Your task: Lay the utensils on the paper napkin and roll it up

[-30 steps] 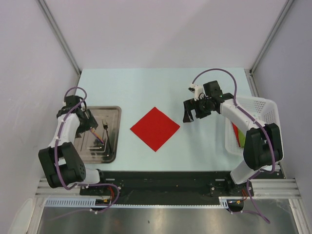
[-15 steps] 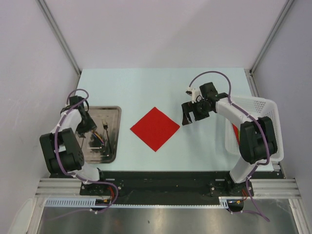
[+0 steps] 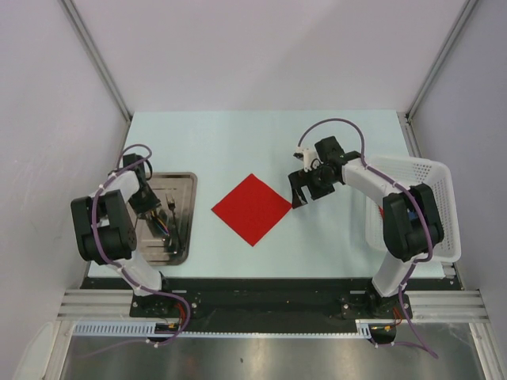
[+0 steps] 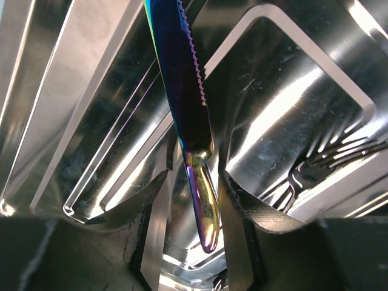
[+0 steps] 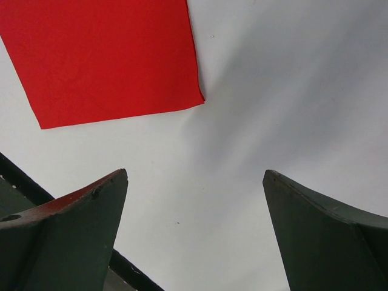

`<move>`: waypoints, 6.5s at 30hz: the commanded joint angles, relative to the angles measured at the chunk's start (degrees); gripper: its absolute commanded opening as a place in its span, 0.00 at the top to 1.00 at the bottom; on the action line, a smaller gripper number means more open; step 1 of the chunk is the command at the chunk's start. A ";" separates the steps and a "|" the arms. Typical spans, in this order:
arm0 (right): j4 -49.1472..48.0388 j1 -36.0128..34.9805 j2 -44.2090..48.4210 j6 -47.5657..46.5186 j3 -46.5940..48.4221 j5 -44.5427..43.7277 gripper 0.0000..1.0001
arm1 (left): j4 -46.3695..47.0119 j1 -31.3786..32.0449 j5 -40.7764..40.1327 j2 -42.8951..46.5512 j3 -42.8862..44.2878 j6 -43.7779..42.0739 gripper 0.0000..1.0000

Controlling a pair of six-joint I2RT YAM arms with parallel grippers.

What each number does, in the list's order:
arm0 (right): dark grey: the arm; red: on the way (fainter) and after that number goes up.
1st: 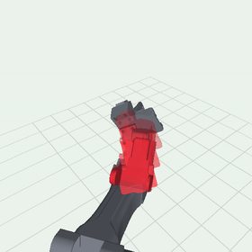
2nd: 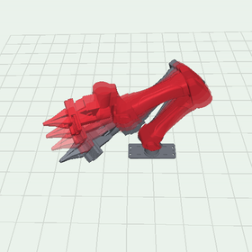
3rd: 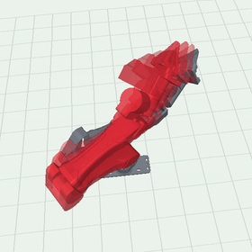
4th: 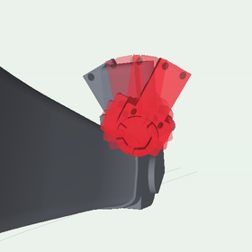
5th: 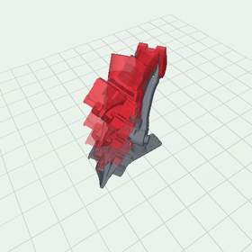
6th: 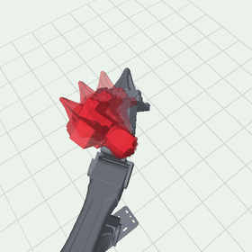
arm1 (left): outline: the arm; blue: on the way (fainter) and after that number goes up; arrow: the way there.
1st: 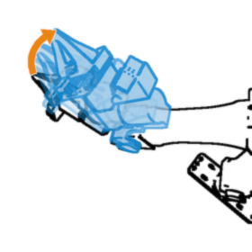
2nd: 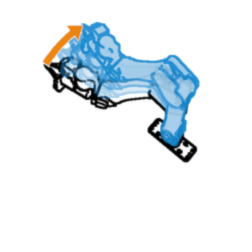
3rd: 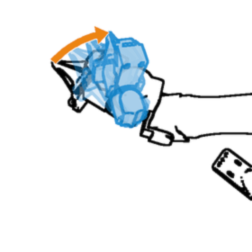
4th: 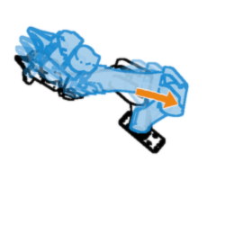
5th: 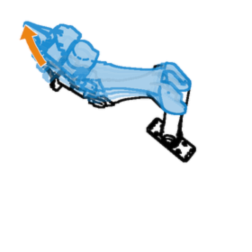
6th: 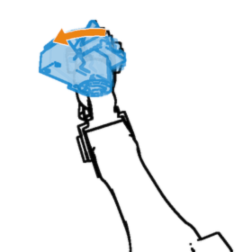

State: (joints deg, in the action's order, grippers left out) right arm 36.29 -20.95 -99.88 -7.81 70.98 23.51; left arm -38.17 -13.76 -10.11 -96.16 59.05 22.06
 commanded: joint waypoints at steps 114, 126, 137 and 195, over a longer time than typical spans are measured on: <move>3.61 15.06 5.57 -0.98 -2.87 3.12 0.00 | -5.95 45.93 7.65 -25.04 32.01 14.85 0.73; 4.22 14.62 6.18 -1.94 -1.11 3.65 0.00 | -7.17 44.26 3.61 -13.72 38.87 9.14 0.47; 3.08 11.37 6.01 -1.41 -0.67 3.92 0.00 | -7.70 22.40 7.65 7.12 12.24 1.23 0.40; 2.03 11.02 3.99 -0.36 -2.60 2.51 0.00 | -3.05 43.11 17.23 -18.44 39.65 10.89 1.00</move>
State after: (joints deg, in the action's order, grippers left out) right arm 39.33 -10.48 -97.93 -8.58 68.27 25.93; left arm -42.11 27.66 6.68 -111.55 95.42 29.26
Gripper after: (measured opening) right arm 0.995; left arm 0.010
